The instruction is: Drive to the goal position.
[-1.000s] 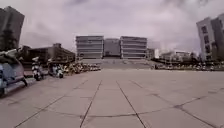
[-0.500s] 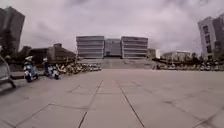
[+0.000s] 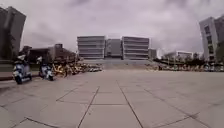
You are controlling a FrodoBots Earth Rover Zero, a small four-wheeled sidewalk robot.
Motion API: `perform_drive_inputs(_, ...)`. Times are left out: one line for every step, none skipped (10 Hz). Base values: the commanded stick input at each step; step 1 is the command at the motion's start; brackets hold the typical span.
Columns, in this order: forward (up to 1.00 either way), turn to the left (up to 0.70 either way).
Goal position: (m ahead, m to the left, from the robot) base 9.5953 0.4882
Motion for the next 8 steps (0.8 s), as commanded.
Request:
perform_drive_inputs(1.0, 0.0)
perform_drive_inputs(1.0, 0.0)
perform_drive_inputs(1.0, 0.0)
perform_drive_inputs(1.0, 0.0)
perform_drive_inputs(1.0, 0.0)
perform_drive_inputs(1.0, 0.0)
perform_drive_inputs(1.0, 0.0)
perform_drive_inputs(1.0, 0.0)
